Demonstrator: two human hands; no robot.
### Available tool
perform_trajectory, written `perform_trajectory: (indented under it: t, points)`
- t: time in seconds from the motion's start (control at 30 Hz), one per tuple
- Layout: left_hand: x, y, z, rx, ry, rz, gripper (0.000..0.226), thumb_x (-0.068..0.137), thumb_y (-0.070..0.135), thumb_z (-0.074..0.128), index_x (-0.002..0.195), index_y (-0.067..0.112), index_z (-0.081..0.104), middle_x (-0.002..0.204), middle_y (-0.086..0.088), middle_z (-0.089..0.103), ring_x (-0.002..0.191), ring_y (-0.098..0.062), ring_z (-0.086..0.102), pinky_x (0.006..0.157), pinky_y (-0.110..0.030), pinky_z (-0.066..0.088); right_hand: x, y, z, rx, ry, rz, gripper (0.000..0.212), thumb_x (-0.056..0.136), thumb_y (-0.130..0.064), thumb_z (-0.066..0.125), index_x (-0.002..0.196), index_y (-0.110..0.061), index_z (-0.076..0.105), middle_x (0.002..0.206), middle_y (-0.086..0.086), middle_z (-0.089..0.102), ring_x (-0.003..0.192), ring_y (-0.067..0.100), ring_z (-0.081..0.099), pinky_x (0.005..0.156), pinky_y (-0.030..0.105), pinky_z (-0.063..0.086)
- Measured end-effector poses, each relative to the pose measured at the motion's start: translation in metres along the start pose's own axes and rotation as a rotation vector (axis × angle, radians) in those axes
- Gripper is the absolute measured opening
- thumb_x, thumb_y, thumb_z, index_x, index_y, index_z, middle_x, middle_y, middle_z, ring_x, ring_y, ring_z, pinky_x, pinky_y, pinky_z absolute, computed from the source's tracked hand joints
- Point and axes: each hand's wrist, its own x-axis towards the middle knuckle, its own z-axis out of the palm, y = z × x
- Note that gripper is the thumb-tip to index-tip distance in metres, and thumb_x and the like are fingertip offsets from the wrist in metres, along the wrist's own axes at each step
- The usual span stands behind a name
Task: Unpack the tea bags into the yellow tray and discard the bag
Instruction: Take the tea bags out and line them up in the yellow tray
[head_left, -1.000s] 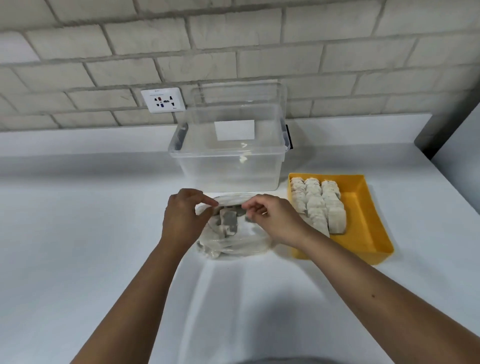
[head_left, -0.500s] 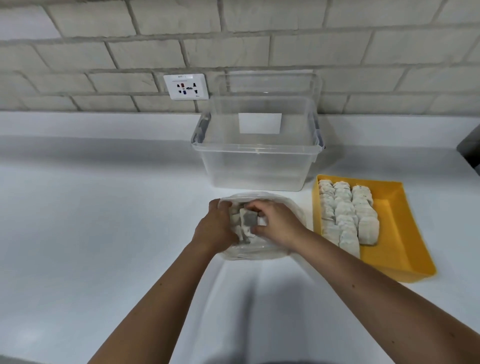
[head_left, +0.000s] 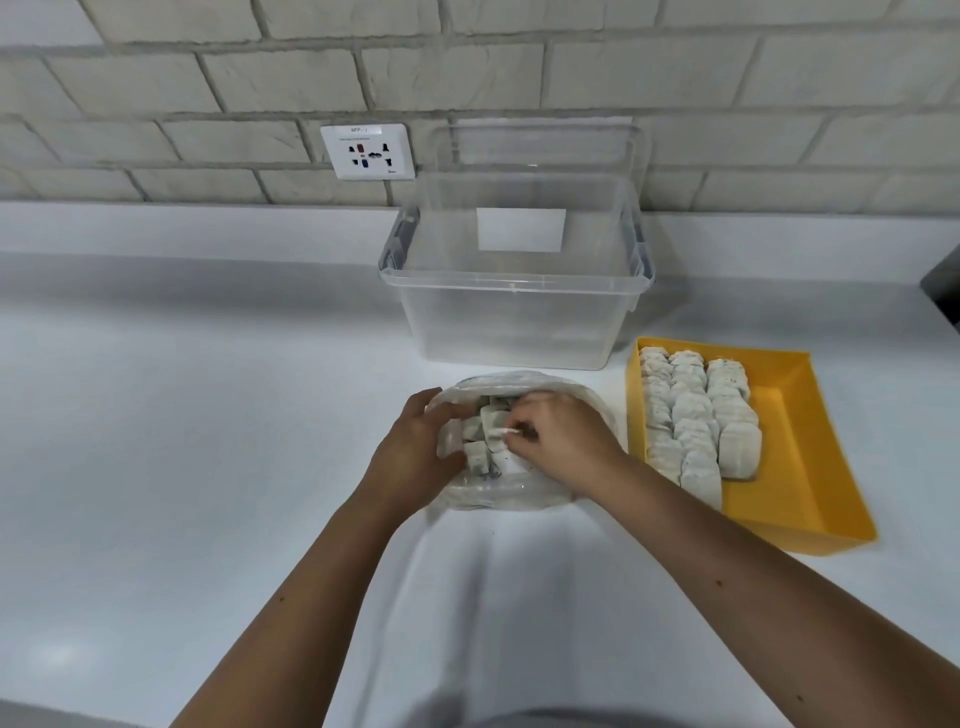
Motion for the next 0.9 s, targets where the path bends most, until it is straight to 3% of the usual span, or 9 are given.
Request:
perform_trajectory:
  t: [0.13, 0.27, 0.37, 0.43, 0.53, 0.63, 0.73, 0.9]
  points:
    - [-0.004, 0.007, -0.003, -0.003, 0.158, 0.054, 0.05, 0.08, 0.033, 0.081, 0.125, 0.044, 0.062, 0.157, -0.001, 0.03, 0.141, -0.022, 0.031, 0.1, -0.027, 0.031, 0.002, -0.011, -0.026, 0.113, 0.068, 0.001, 0.014, 0.093, -0.032, 0.06, 0.091, -0.022, 0.069, 0.082, -0.008, 0.066, 0.078, 0.016, 0.059, 0.072, 0.032, 0.047]
    - [-0.004, 0.017, -0.003, -0.071, 0.207, 0.067, 0.025, 0.082, 0.043, 0.077, 0.106, 0.036, 0.074, 0.152, 0.008, 0.039, 0.138, -0.017, 0.033, 0.098, -0.025, 0.028, 0.002, -0.026, -0.037, 0.31, 0.089, 0.006, 0.011, 0.091, -0.03, 0.064, 0.09, -0.021, 0.072, 0.08, -0.009, 0.069, 0.074, 0.009, 0.061, 0.07, 0.028, 0.048]
    - [-0.004, 0.015, -0.003, -0.045, 0.317, 0.078, 0.016, 0.085, 0.045, 0.073, 0.081, 0.029, 0.075, 0.131, 0.013, 0.059, 0.123, -0.013, 0.05, 0.086, -0.029, 0.042, -0.001, -0.029, -0.028, 0.441, 0.114, 0.098, 0.018, 0.094, -0.032, 0.059, 0.087, -0.021, 0.071, 0.072, -0.008, 0.068, 0.066, 0.007, 0.059, 0.069, 0.028, 0.049]
    - [-0.005, 0.014, -0.005, -0.042, 0.395, 0.064, 0.019, 0.086, 0.042, 0.073, 0.085, 0.024, 0.076, 0.113, 0.015, 0.065, 0.111, -0.011, 0.055, 0.082, -0.028, 0.045, -0.003, -0.025, -0.016, 0.434, 0.089, 0.19, 0.026, 0.098, -0.032, 0.052, 0.082, -0.02, 0.068, 0.073, -0.004, 0.069, 0.069, 0.013, 0.063, 0.072, 0.035, 0.053]
    - [-0.008, 0.015, -0.009, -0.032, 0.465, 0.05, 0.022, 0.089, 0.041, 0.07, 0.092, 0.02, 0.076, 0.1, 0.013, 0.067, 0.101, -0.01, 0.055, 0.078, -0.023, 0.04, -0.003, -0.024, 0.002, 0.29, -0.113, 0.274, 0.024, 0.094, -0.032, 0.056, 0.081, -0.017, 0.069, 0.079, -0.002, 0.07, 0.077, 0.018, 0.065, 0.077, 0.041, 0.054]
    - [-0.012, 0.023, -0.016, -0.207, 0.453, -0.049, 0.02, 0.089, 0.038, 0.07, 0.087, 0.019, 0.076, 0.091, 0.01, 0.071, 0.087, -0.006, 0.059, 0.073, -0.02, 0.041, -0.003, -0.028, 0.013, 0.268, -0.196, 0.323, 0.02, 0.082, -0.042, 0.071, 0.091, -0.024, 0.07, 0.081, -0.012, 0.064, 0.084, 0.012, 0.062, 0.075, 0.029, 0.049]
    - [-0.013, 0.027, -0.022, -0.4, 0.382, -0.193, 0.017, 0.085, 0.033, 0.074, 0.08, 0.017, 0.075, 0.076, 0.0, 0.073, 0.067, -0.011, 0.061, 0.062, -0.02, 0.043, -0.003, -0.027, 0.013, 0.294, -0.11, 0.317, 0.016, 0.077, -0.039, 0.078, 0.084, -0.028, 0.07, 0.072, -0.015, 0.061, 0.077, 0.008, 0.061, 0.067, 0.024, 0.044]
    - [-0.009, 0.031, -0.032, -0.698, 0.24, -0.355, 0.02, 0.089, 0.021, 0.072, 0.086, 0.001, 0.074, 0.087, -0.018, 0.075, 0.074, -0.023, 0.075, 0.071, -0.032, 0.06, -0.012, -0.014, -0.017, 0.395, 0.154, 0.288, 0.008, 0.076, -0.029, 0.081, 0.078, -0.026, 0.074, 0.072, -0.014, 0.068, 0.068, -0.002, 0.06, 0.064, 0.013, 0.044]
